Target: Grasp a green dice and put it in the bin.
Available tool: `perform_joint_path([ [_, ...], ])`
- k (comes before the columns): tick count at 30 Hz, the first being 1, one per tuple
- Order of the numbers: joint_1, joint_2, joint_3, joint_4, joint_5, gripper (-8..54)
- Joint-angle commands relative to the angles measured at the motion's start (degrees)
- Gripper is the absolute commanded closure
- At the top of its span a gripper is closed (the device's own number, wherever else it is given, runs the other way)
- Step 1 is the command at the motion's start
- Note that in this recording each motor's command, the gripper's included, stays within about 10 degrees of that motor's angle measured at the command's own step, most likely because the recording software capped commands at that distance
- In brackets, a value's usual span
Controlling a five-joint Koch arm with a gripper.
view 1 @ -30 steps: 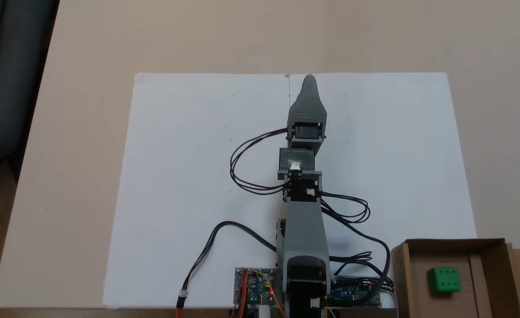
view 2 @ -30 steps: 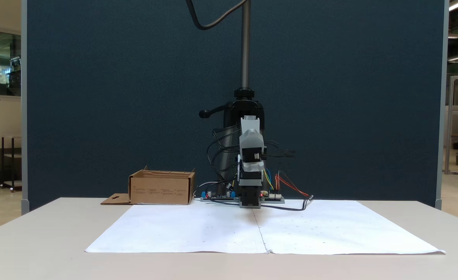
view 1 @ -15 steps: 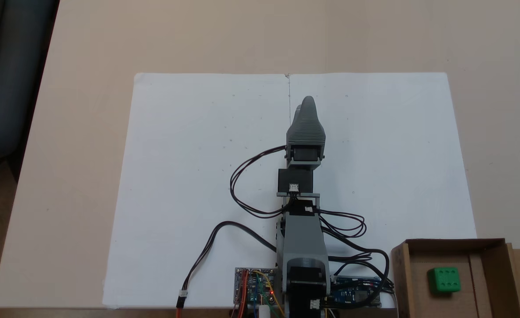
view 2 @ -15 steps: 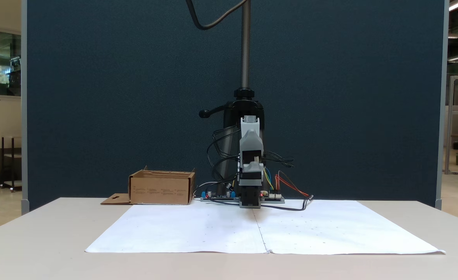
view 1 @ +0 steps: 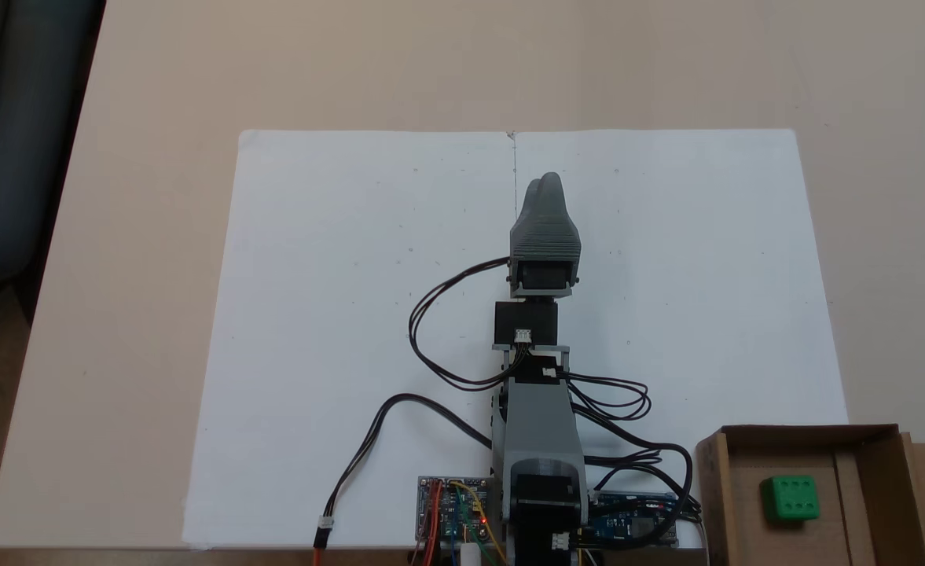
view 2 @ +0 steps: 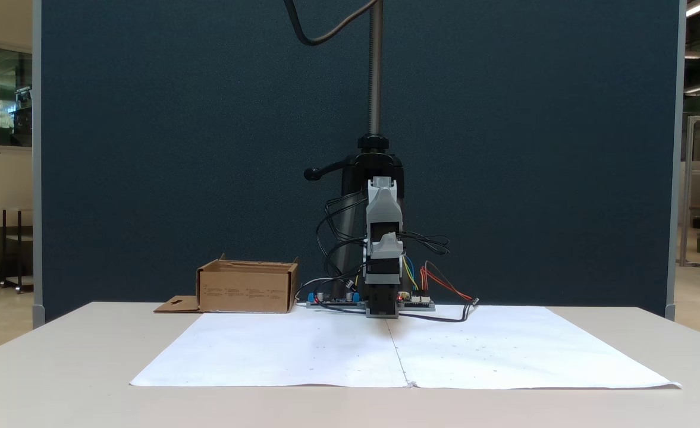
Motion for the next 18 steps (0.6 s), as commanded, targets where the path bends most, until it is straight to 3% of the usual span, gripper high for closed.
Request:
perform_joint_path([
  [1,0.88,6.68,3.78,-5.45,-4.66,0.1],
  [18,2.11,6.5,3.78,-5.27,-4.31,0.2],
])
